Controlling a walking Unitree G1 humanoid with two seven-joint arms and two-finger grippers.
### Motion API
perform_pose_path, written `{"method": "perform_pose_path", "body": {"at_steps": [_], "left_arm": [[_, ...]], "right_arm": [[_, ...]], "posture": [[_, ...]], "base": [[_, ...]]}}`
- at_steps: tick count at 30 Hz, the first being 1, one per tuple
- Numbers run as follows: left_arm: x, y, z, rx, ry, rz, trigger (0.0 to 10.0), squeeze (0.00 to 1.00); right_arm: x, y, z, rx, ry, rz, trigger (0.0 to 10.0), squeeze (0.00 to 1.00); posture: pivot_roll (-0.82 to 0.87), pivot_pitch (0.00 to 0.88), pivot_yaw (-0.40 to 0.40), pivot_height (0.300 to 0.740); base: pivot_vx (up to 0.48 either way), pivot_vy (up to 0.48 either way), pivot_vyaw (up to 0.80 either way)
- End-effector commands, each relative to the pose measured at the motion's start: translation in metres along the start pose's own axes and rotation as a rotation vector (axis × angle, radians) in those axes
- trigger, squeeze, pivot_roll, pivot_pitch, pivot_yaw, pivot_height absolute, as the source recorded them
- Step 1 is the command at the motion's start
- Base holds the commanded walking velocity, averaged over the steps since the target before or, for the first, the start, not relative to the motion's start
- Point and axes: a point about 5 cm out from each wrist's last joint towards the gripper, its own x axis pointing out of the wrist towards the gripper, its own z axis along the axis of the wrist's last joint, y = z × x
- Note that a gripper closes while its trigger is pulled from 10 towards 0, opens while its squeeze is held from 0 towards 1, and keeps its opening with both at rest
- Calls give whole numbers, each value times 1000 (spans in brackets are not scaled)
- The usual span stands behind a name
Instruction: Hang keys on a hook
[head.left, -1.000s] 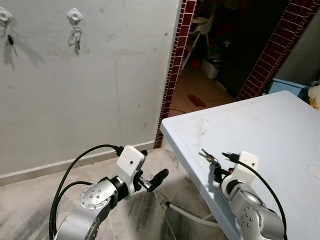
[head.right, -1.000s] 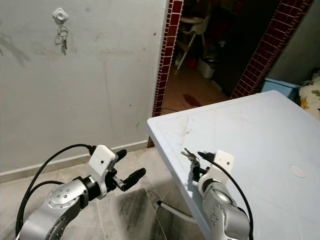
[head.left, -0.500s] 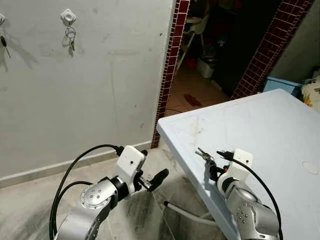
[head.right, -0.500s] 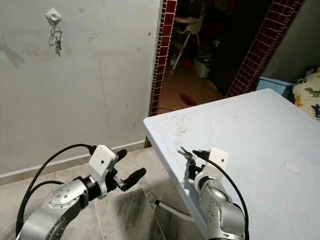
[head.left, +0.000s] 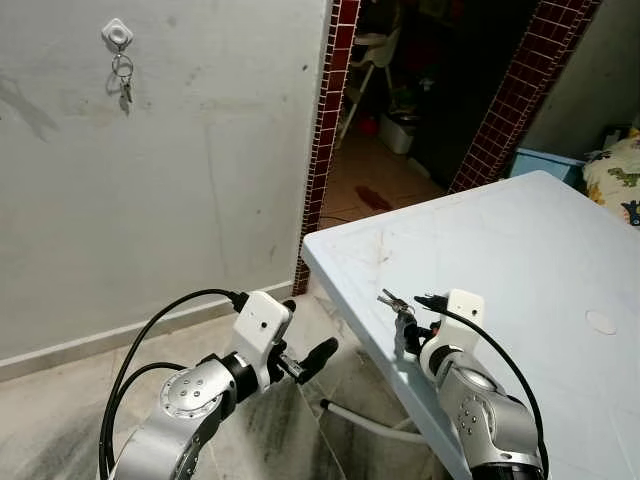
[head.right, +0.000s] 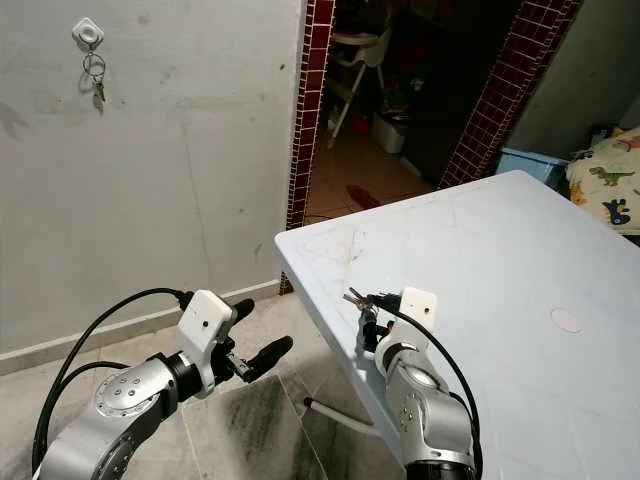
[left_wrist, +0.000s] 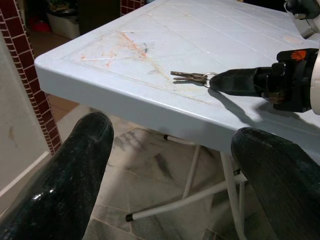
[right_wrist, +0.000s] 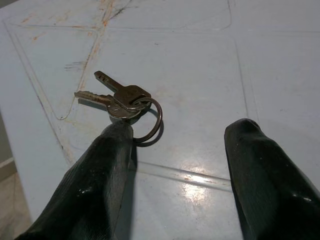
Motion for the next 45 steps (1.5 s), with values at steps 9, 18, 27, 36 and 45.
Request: {"method": "perform_pose_path", "body": {"at_steps": [9,18,27,36,45], "left_arm": [[2,1,9,13,-41,45,10000,0],[4,7,10,-17,-50,76,10000,0],[6,5,9,-12,-48,82,10000,0],[7,7,10,-20,-53,103,10000,0],[12,7,12,-10,-60,106,10000,0]], "right_arm": [[0,26,-24,8,113,136,10000,0],[-6,3,-26,-13,110,74,10000,0],[-8,-4,-23,-54,98,43,10000,0],[-7,-8,-18,-57,84,24,10000,0],[-8,-8,-2,-89,23,21,10000,0]], "posture": [[142,23,-115,740],[126,26,-111,740],[124,27,-111,740],[123,22,-109,740],[121,14,-112,740]], "base": [[0,0,0],[203,308,0],[0,90,0],[0,0,0],[0,0,0]]}}
